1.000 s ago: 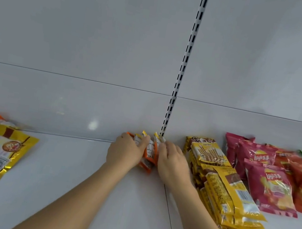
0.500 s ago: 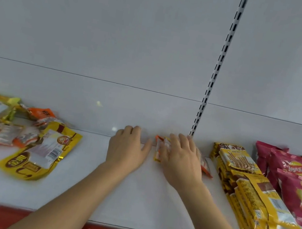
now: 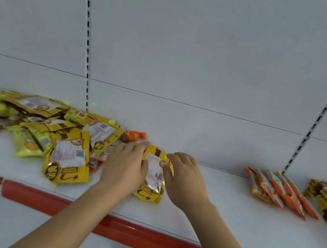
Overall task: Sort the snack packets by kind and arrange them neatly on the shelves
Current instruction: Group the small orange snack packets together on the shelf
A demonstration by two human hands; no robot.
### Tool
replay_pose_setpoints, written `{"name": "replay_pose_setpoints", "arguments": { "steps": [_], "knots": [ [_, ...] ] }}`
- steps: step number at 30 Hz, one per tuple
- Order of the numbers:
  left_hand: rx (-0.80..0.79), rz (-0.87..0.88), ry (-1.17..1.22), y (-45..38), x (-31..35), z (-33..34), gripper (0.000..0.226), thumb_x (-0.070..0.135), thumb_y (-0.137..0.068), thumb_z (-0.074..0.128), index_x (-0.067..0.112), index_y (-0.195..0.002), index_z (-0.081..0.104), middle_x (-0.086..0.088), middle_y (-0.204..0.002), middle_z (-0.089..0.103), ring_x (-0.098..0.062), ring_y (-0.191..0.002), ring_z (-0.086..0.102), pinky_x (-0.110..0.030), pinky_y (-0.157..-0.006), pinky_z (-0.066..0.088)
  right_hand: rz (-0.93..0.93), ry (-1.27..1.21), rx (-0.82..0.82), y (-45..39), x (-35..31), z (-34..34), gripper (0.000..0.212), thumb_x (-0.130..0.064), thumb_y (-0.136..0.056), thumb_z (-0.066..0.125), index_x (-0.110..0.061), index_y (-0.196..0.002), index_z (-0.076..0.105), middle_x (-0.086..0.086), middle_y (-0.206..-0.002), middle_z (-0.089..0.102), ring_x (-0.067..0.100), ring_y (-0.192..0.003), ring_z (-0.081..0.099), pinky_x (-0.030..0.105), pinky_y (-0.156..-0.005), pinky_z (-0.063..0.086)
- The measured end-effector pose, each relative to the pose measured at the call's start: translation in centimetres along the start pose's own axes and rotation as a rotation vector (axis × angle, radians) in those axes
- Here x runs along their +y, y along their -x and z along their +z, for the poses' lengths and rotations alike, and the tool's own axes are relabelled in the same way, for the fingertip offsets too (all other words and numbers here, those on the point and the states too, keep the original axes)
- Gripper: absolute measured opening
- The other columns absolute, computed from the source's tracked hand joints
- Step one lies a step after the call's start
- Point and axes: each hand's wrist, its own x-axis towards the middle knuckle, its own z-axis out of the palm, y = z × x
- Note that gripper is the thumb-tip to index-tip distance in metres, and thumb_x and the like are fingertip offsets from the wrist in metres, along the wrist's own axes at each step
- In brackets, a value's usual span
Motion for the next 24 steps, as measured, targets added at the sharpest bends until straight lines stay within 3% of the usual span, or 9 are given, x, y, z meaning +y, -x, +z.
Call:
{"name": "replay_pose_setpoints", "arguments": {
  "steps": [3,6,9,12,14,16,19,22,24],
  "knots": [
    [-0.097,0.049,-0.086,0.6,-3.8,-0.1,0.033,0.030,-0.103,0.049,0.015,-0.129,0.063,-0.007,-0.124,0.066,-0.032,-0.121,0.057,-0.042,-0.102,0.043,-0.053,-0.023,0.029,-0.5,-3.0,2.1,0.034,-0.020,-0.099,0.049,-0.011,-0.128,0.064,0.007,-0.128,0.063,0.029,-0.126,0.051,0.039,-0.106,0.043],
    [-0.193,0.085,-0.182,0.9,-5.8,0.1,0.042,0.028,-0.098,0.050,0.015,-0.136,0.062,-0.009,-0.141,0.062,-0.032,-0.136,0.051,-0.048,-0.118,0.031,-0.121,0.005,0.014,-1.4,-5.1,3.7,0.036,-0.019,-0.096,0.052,-0.010,-0.128,0.065,0.008,-0.130,0.063,0.032,-0.126,0.052,0.043,-0.107,0.045],
    [-0.226,0.114,-0.181,0.8,-7.4,0.7,0.039,0.023,-0.092,0.059,0.009,-0.128,0.067,-0.013,-0.132,0.066,-0.036,-0.129,0.056,-0.050,-0.108,0.044,-0.102,0.085,-0.161,-2.7,-6.0,4.4,0.038,-0.022,-0.100,0.048,-0.013,-0.136,0.057,0.004,-0.141,0.056,0.028,-0.134,0.044,0.042,-0.110,0.040],
    [-0.205,0.105,-0.138,0.4,-8.4,1.0,0.045,0.022,-0.091,0.064,0.007,-0.133,0.064,-0.015,-0.133,0.064,-0.038,-0.133,0.051,-0.050,-0.106,0.049,0.045,0.234,-0.328,-4.0,-6.1,4.5,0.039,-0.041,-0.100,0.038,-0.021,-0.127,0.057,0.000,-0.136,0.056,0.027,-0.130,0.044,0.042,-0.105,0.038],
    [-0.248,0.092,-0.143,0.2,-8.6,1.0,0.053,0.023,-0.100,0.052,0.012,-0.151,0.047,-0.012,-0.151,0.049,-0.034,-0.147,0.034,-0.046,-0.119,0.036,0.132,0.254,-0.387,-4.4,-5.9,4.5,0.059,-0.065,-0.092,0.035,-0.024,-0.130,0.054,0.001,-0.136,0.053,0.029,-0.129,0.045,0.047,-0.104,0.039],
    [-0.270,0.088,-0.158,-0.2,-8.5,0.9,0.054,0.024,-0.102,0.046,0.016,-0.155,0.039,-0.009,-0.156,0.041,-0.031,-0.151,0.027,-0.044,-0.122,0.029,0.163,0.285,-0.445,-5.0,-6.0,4.6,0.079,-0.077,-0.083,0.034,-0.025,-0.141,0.045,0.004,-0.140,0.047,0.032,-0.130,0.044,0.052,-0.104,0.039],
    [-0.272,0.096,-0.161,-0.6,-8.2,1.1,0.052,0.027,-0.101,0.045,0.017,-0.152,0.042,-0.007,-0.154,0.044,-0.030,-0.149,0.030,-0.044,-0.121,0.031,0.191,0.301,-0.456,-6.1,-6.1,4.8,0.070,-0.065,-0.086,0.044,-0.023,-0.143,0.044,0.007,-0.141,0.044,0.033,-0.131,0.042,0.051,-0.104,0.040],
    [-0.261,0.091,-0.169,-1.0,-8.2,1.6,0.049,0.033,-0.099,0.040,0.015,-0.143,0.053,-0.007,-0.142,0.053,-0.029,-0.142,0.040,-0.044,-0.114,0.039,0.136,0.365,-0.385,-7.1,-5.8,4.7,0.042,-0.041,-0.092,0.047,-0.022,-0.127,0.060,0.004,-0.133,0.052,0.030,-0.125,0.046,0.045,-0.103,0.040],
    [-0.246,0.083,-0.128,-1.2,-8.2,2.0,0.051,0.035,-0.097,0.035,0.013,-0.135,0.059,-0.006,-0.134,0.057,-0.027,-0.136,0.045,-0.043,-0.108,0.044,0.112,0.368,-0.333,-7.4,-5.3,4.4,0.035,-0.038,-0.095,0.044,-0.024,-0.118,0.066,0.002,-0.123,0.060,0.028,-0.119,0.050,0.041,-0.100,0.039]
  ]
}}
